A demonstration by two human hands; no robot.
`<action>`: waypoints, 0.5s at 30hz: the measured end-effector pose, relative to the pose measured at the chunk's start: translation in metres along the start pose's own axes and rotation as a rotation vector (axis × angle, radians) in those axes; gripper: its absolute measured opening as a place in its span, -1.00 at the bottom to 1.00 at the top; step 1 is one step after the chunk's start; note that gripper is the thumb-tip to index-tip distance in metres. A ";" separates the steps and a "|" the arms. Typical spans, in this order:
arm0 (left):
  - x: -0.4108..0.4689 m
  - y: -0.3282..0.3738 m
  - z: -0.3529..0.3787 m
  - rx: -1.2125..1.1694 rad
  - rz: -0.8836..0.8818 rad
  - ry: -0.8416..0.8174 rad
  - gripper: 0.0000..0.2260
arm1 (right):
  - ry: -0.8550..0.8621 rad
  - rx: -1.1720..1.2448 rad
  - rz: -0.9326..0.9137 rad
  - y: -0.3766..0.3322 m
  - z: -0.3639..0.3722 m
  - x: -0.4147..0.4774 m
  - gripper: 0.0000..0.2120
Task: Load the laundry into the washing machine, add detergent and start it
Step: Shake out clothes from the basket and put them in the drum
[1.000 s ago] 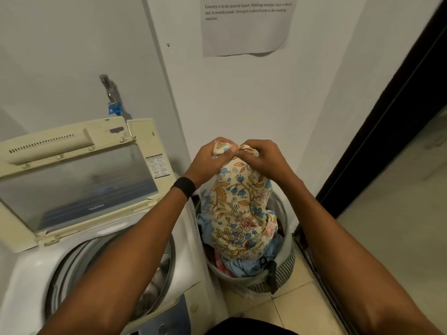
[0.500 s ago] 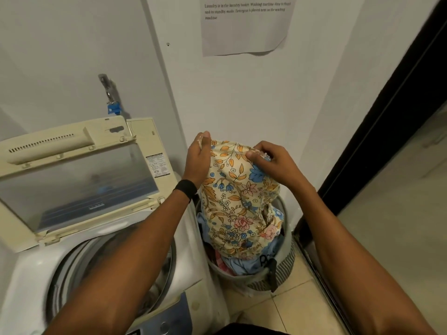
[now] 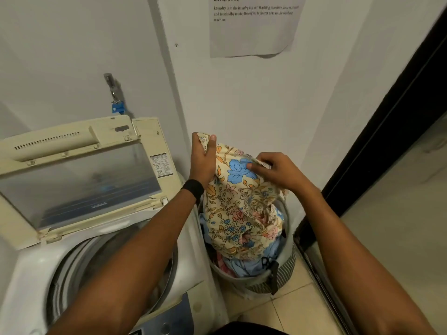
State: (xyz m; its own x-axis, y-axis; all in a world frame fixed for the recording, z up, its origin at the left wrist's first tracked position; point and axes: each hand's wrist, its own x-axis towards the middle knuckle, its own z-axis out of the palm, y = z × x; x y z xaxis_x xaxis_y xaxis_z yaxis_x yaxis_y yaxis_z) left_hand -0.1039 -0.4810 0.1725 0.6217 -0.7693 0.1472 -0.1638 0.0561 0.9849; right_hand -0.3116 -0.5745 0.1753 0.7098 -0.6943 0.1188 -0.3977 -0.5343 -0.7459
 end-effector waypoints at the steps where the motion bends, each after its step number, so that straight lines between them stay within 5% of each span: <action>1: 0.000 0.002 -0.002 -0.014 0.012 0.008 -0.71 | 0.027 0.011 0.006 0.004 -0.004 -0.001 -0.73; 4: 0.001 0.003 -0.004 -0.052 0.003 -0.051 -0.69 | 0.095 0.107 -0.018 0.009 -0.014 -0.002 -0.87; 7: -0.003 0.004 -0.001 0.079 0.015 -0.275 -0.55 | 0.128 0.140 -0.055 -0.001 -0.016 0.002 -0.89; 10: -0.010 0.005 0.008 0.138 0.039 -0.512 -0.63 | 0.103 0.109 -0.071 -0.015 -0.008 0.009 -0.85; 15: -0.011 0.004 0.018 0.190 0.186 -0.339 -0.75 | 0.163 0.010 -0.049 -0.015 0.007 0.014 -0.79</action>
State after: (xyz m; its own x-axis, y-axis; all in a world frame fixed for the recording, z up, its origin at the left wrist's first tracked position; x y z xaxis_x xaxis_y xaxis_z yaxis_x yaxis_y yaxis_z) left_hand -0.1249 -0.4839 0.1734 0.2865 -0.9246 0.2510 -0.4074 0.1195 0.9054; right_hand -0.2916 -0.5725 0.1836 0.6245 -0.7368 0.2592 -0.3584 -0.5652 -0.7430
